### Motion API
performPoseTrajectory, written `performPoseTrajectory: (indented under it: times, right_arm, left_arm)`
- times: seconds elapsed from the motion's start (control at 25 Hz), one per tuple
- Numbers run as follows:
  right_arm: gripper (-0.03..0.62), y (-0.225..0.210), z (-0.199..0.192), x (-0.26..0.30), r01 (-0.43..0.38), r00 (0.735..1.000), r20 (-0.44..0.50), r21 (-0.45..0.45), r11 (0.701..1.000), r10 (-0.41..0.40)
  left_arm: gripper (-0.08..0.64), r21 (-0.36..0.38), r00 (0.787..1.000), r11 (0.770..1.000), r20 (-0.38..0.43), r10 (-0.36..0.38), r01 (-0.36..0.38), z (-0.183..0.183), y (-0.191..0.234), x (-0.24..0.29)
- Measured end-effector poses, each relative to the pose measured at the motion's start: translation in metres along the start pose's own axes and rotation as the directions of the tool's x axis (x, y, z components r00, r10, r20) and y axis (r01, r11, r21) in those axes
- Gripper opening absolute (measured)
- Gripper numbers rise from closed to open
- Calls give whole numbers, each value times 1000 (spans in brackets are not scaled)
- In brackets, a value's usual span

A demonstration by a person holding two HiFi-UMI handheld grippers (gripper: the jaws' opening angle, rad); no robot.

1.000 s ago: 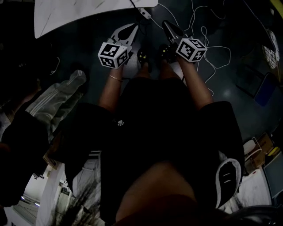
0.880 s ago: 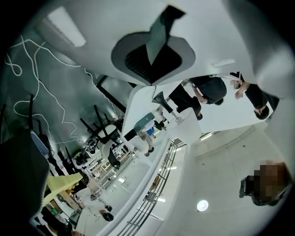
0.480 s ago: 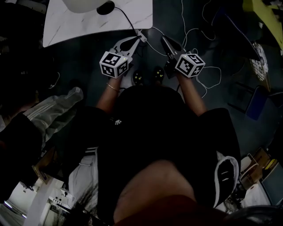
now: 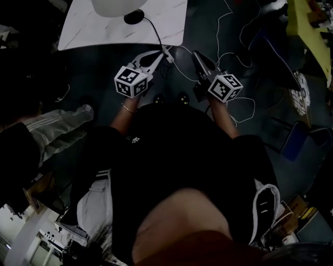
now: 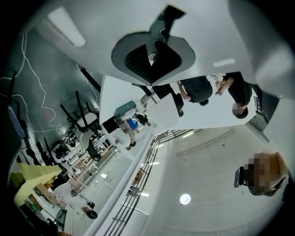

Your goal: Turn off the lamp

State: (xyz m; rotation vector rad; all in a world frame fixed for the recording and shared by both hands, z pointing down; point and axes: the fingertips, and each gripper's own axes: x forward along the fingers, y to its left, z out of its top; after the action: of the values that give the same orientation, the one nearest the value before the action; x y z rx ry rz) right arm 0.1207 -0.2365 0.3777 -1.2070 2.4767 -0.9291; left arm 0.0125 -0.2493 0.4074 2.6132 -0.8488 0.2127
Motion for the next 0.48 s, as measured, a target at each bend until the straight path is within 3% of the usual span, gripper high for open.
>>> performPoseTrajectory:
  times: [0.48]
  right_arm:
    - [0, 11, 6, 1, -68, 997, -26, -33, 997, 67]
  left_arm:
    - [8, 18, 1000, 1000, 19, 8, -9, 6, -6, 1]
